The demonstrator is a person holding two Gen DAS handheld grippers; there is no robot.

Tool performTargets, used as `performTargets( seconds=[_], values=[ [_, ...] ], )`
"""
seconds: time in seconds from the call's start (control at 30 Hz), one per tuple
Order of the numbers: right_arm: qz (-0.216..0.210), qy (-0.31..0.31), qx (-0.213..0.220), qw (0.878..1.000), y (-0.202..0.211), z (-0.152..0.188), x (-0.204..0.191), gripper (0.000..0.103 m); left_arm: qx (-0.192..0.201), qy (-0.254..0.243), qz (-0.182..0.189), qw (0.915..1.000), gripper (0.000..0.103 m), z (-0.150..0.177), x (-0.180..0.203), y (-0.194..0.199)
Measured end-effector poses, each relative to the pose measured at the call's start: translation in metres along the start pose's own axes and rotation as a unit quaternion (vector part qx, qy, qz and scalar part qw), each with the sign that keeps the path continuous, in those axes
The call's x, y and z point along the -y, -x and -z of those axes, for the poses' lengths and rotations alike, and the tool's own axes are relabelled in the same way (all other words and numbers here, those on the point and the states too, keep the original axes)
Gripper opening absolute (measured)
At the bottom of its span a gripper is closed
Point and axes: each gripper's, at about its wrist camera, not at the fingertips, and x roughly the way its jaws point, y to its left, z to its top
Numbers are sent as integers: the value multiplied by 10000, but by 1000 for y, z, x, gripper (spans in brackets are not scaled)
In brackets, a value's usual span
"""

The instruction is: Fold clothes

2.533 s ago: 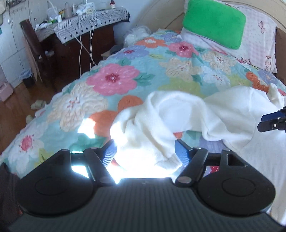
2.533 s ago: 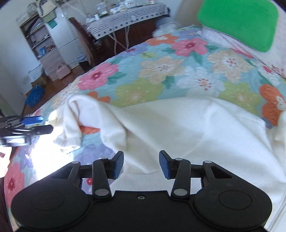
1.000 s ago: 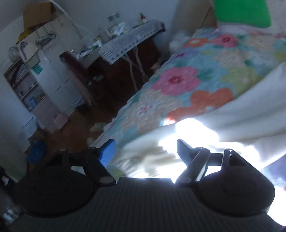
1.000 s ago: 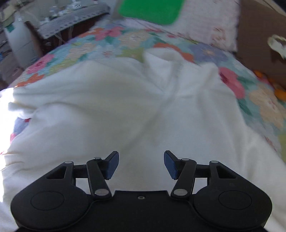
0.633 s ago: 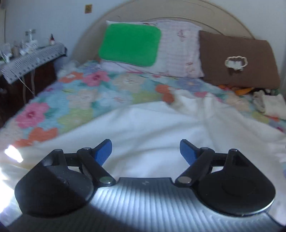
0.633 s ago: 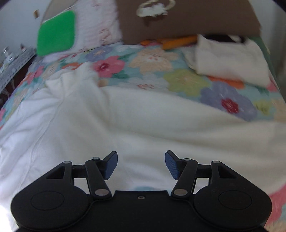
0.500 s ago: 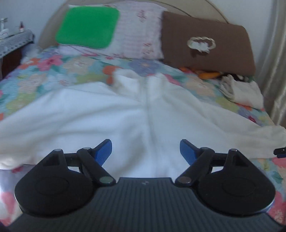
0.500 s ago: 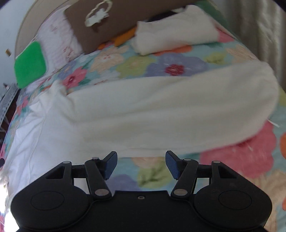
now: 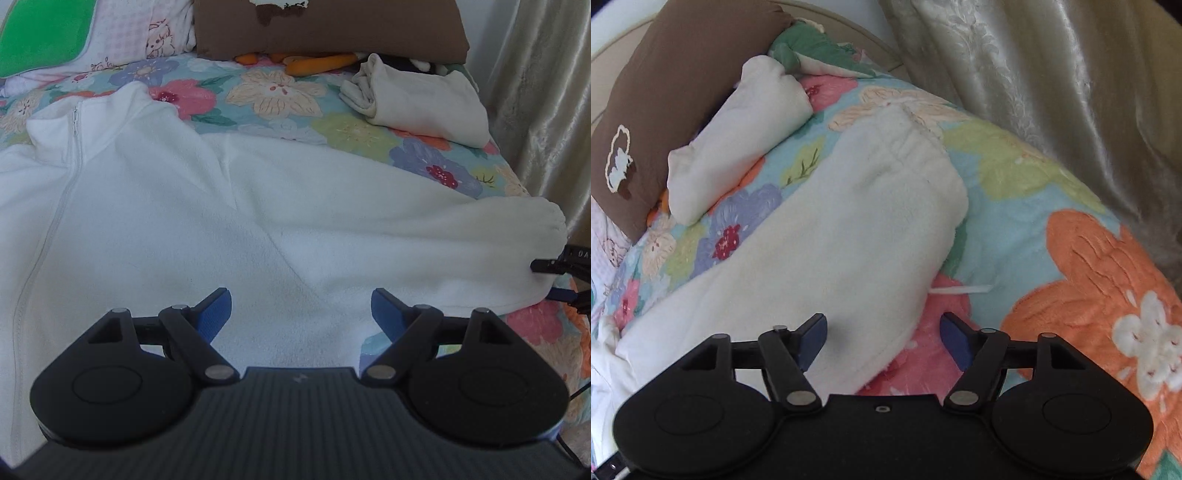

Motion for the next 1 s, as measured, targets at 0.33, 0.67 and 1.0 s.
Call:
performTargets(
  seconds=[0.33, 0.67, 1.0],
  values=[
    [-43, 636, 737, 9952, 5, -6, -12, 14, -88, -271, -337, 9990, 81, -8, 22, -9],
    [585, 1468, 1866, 9696, 51, 7, -29, 10, -175, -447, -438, 9979, 82, -11, 53, -28],
    [436, 1020, 1354, 9846, 34, -4, -6, 10, -515, -420, -591, 9960, 83, -3, 52, -56]
  ],
)
